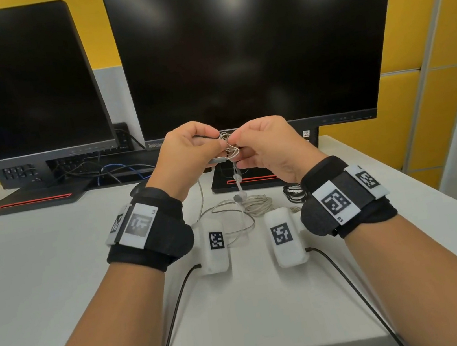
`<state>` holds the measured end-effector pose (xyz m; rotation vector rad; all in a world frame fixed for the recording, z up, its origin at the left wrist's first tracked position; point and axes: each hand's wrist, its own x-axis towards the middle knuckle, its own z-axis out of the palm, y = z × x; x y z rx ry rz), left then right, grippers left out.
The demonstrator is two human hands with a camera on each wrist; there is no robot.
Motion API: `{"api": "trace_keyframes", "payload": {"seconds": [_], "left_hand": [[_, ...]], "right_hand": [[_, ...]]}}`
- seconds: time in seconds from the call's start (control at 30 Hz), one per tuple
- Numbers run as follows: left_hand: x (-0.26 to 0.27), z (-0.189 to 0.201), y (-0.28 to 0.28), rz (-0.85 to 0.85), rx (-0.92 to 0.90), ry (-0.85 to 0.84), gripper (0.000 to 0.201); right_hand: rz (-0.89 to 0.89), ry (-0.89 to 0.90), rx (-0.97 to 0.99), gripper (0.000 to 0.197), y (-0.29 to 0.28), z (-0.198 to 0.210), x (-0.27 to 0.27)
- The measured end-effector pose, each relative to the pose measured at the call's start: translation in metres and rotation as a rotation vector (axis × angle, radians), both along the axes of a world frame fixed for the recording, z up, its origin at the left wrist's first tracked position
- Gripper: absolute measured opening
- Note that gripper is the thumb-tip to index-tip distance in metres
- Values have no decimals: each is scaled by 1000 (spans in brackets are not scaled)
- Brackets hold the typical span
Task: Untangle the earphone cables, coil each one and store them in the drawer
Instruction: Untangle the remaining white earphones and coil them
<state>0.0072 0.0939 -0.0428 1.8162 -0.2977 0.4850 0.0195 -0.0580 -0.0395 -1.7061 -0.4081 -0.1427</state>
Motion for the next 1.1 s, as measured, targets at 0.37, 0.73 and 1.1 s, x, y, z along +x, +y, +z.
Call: {"api": "trace_keyframes", "payload": {"seconds": [0.37,0.73,1.1], "left_hand": [[-4,1,1,-68,-12,12,15],[-6,0,4,-166,131,-15,20],[-5,1,5,-118,-27,-26,10]], "right_hand": [[16,10,-100,15,-7,0,-3],[174,114,-13,19,-12,5,-5],[-20,95,-206,20,-10,6,-2]]}}
